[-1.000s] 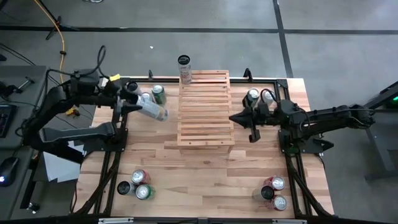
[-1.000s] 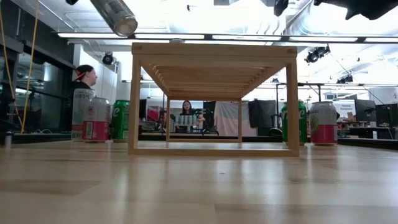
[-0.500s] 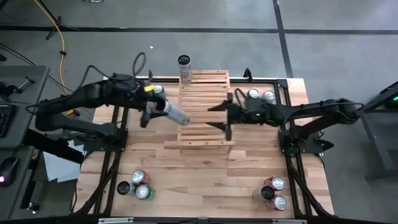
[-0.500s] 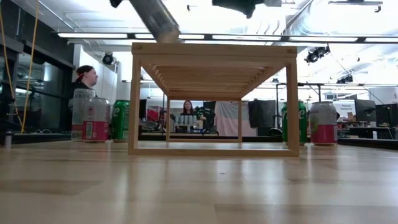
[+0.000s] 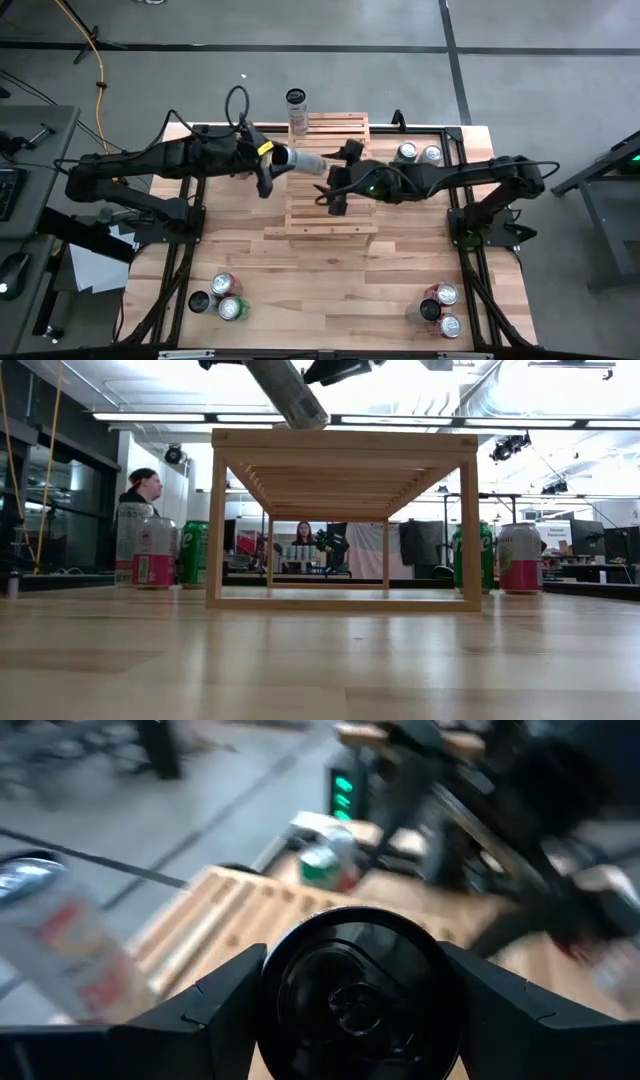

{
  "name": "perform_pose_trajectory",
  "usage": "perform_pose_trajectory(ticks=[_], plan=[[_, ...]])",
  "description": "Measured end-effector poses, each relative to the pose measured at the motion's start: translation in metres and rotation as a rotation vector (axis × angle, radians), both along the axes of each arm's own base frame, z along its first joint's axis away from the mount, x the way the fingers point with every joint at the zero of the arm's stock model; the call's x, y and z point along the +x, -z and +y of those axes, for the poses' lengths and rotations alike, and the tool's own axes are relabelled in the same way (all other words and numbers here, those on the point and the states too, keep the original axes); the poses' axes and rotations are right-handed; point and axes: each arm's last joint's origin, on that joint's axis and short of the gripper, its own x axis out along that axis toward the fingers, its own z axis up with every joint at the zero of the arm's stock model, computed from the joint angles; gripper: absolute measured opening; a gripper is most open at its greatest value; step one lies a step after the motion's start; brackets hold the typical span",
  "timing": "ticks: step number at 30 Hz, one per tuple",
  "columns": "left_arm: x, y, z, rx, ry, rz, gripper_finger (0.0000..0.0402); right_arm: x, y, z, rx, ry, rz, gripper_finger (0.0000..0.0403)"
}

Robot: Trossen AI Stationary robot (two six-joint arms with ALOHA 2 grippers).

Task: Place canned beverage on shelf
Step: Put the top white yellow soda can on the shelf

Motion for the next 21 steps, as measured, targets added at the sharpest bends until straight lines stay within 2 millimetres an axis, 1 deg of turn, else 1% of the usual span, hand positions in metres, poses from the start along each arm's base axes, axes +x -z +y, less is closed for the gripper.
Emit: perform_pose_trajectory(ticks=[4,6,11,15,21], plan=[[0.003,-0.007,0.003,-0.033,-0.081,-0.109,0.0241,0.009,0.008,0.009,-0.156,0.136,0.028,0.0346],[0.005,-0.011,0.005,-0.060,-0.102,-0.176,0.0241,0.013,0.013,0.012,-0.209,0.201,0.035,0.0346],[0.005,-0.016,0.009,-0.127,-0.138,-0.259,0.0241,0.023,0.017,0.014,-0.307,0.345,0.004,0.0346],[0.005,-0.017,0.012,-0.167,-0.156,-0.286,0.0241,0.031,0.016,0.014,-0.353,0.387,-0.023,0.0346],[0.005,-0.017,0.013,-0.218,-0.125,-0.300,0.0241,0.039,0.010,0.006,-0.405,0.427,-0.073,0.0346]])
